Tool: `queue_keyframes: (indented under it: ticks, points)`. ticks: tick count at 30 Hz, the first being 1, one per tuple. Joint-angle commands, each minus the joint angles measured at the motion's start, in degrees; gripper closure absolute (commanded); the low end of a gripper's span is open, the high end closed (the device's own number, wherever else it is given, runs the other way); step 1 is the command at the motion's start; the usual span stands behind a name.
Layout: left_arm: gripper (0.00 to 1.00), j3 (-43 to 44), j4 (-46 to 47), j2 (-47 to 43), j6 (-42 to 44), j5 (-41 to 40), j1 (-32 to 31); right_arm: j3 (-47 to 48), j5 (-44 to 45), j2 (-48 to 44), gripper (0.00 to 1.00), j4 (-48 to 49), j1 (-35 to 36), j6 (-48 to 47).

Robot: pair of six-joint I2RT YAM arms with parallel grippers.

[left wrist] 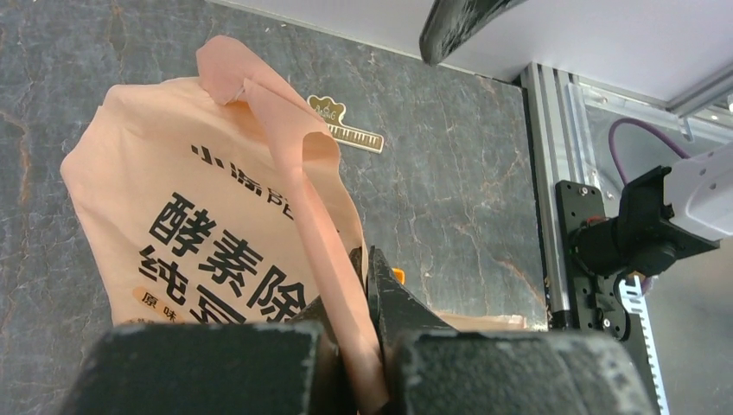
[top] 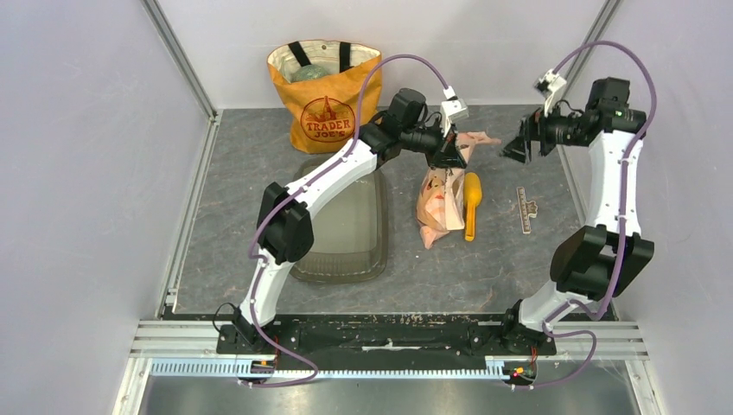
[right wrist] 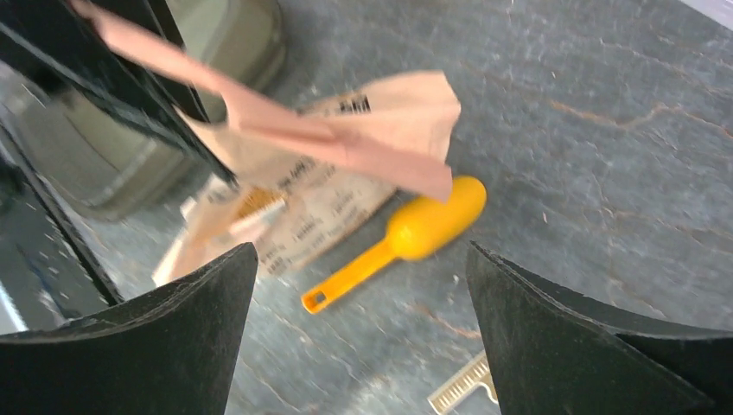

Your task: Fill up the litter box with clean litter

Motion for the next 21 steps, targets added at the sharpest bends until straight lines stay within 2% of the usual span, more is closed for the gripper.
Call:
queue_keyframes:
  ticks: [1, 12, 15, 17, 18, 21]
  points:
    - [0.98, 4.17, -0.87, -1.85, 3.91, 9.03, 0.29, -4.62, 5.52, -4.22, 0.03, -1.48, 0.57, -19.63]
    - [0.98, 11.3, -4.91, 1.16, 3.06, 13.63, 0.9, -10.03, 10.39, -3.81, 0.03, 15.02, 12.74, -18.22]
    - [0.98, 12.08, -5.03, 1.49, 2.45, 14.65, 0.94, -9.59, 11.05, -2.69, 0.05, 17.69, 14.2, -17.8]
    - [0.98, 12.6, -5.12, 1.6, 2.32, 15.12, 1.14, -8.68, 11.22, -1.72, 0.23, 17.74, 14.44, -17.97]
    - [0.98, 12.92, -5.12, 1.54, 2.16, 14.98, 1.24, -8.27, 11.65, -1.6, 0.4, 17.69, 14.43, -18.03]
    - [0.98, 13.16, -3.38, 1.32, -0.24, 14.02, 2.14, -7.37, 13.77, -1.95, 1.0, 16.58, 14.35, -17.47]
